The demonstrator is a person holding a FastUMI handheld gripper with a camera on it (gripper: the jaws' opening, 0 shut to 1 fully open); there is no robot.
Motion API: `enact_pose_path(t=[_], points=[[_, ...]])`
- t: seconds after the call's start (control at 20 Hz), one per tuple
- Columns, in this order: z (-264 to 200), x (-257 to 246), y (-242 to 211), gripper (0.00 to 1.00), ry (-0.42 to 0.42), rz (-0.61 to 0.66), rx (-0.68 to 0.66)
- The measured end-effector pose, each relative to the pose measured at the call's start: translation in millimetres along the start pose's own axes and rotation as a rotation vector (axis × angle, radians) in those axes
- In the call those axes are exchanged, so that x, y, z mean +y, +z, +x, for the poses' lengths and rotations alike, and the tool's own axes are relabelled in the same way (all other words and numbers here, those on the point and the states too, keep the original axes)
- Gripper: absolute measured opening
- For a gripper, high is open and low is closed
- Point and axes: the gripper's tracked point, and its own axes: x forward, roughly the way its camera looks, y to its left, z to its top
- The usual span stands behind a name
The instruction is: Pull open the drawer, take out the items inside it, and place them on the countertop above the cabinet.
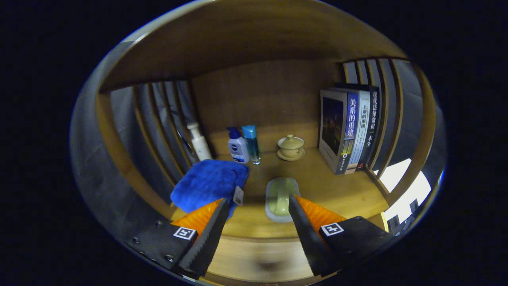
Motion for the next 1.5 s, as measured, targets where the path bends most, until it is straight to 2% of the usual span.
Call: enact_pose_path(t=[0.25, 0.5, 0.95, 1.05, 1.2, 1.35, 1.5], points=[[-64.4, 26.7, -2.4, 0.99, 0.023, -0.052, -0.173], [-122.7, 45.8, -27.2, 0.98, 0.036, -0.095, -0.264], [-186.0, 26.9, -99.3, 0.99, -0.125, -0.303, -0.398], [-190.5, 28.5, -127.2, 0.99, -0.148, -0.29, -0.396], [-188.1, 28.4, -155.6, 0.99, -0.118, -0.235, -0.414], [-180.7, -0.3, -171.2, 0.99, -0.154, -0.198, -0.409], [-171.4, -14.7, -188.5, 0.99, -0.154, -0.144, -0.402]])
